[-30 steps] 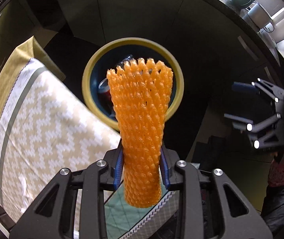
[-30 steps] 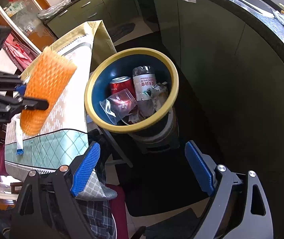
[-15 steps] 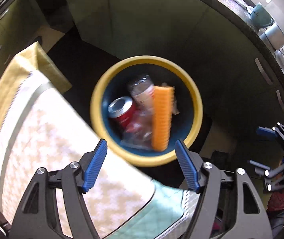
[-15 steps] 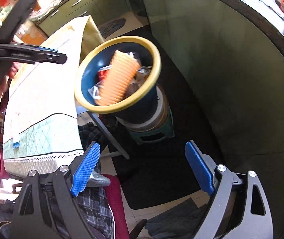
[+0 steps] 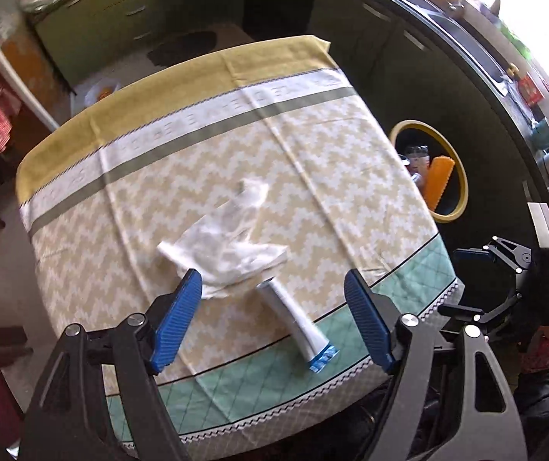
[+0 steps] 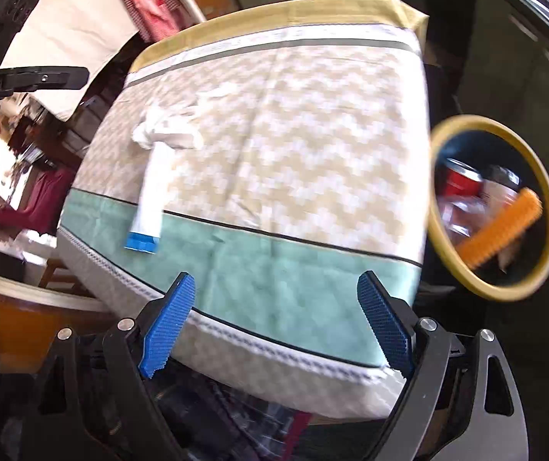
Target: Collect trash
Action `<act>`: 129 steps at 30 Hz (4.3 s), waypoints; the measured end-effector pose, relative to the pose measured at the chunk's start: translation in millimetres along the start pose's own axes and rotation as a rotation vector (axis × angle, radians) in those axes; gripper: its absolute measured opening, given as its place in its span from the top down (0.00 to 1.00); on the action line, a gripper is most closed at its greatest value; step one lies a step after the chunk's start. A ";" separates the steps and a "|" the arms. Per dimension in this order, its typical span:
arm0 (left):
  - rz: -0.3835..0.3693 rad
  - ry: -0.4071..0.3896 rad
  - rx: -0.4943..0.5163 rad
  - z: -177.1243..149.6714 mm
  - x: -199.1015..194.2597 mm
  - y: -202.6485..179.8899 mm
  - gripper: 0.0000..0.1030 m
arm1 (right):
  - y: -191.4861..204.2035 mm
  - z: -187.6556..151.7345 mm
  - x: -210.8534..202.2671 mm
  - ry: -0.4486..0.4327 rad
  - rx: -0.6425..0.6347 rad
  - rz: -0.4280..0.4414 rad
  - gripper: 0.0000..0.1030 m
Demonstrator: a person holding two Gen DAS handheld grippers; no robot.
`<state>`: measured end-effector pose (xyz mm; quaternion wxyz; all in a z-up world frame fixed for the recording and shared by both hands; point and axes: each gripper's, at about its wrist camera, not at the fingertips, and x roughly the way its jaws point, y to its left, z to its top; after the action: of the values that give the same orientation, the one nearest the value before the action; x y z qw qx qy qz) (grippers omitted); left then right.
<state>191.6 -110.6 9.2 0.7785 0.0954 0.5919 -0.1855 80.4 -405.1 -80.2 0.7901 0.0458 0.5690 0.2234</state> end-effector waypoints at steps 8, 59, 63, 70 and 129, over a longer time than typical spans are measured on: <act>-0.012 0.005 -0.091 -63.9 -15.5 76.2 0.29 | 120.6 69.4 85.1 0.161 -0.139 -0.005 0.42; 0.101 0.215 -0.065 38.0 158.8 11.4 0.81 | -216.6 44.1 -9.5 -0.052 0.461 -0.191 0.78; 0.085 0.191 -0.052 36.4 140.9 4.8 0.83 | -238.0 41.4 -8.3 -0.064 0.497 -0.195 0.78; 0.045 0.107 0.004 41.2 89.9 -21.9 0.83 | -266.5 42.0 -11.9 -0.095 0.539 -0.265 0.75; 0.001 -0.636 0.142 -83.1 -32.4 -131.4 0.07 | -102.5 -200.9 -90.4 -0.532 0.477 -0.090 0.14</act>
<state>57.6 -194.2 26.2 0.9158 0.0870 0.3048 -0.2467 -96.3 -570.1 -104.2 0.8865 0.2605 0.3812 0.0295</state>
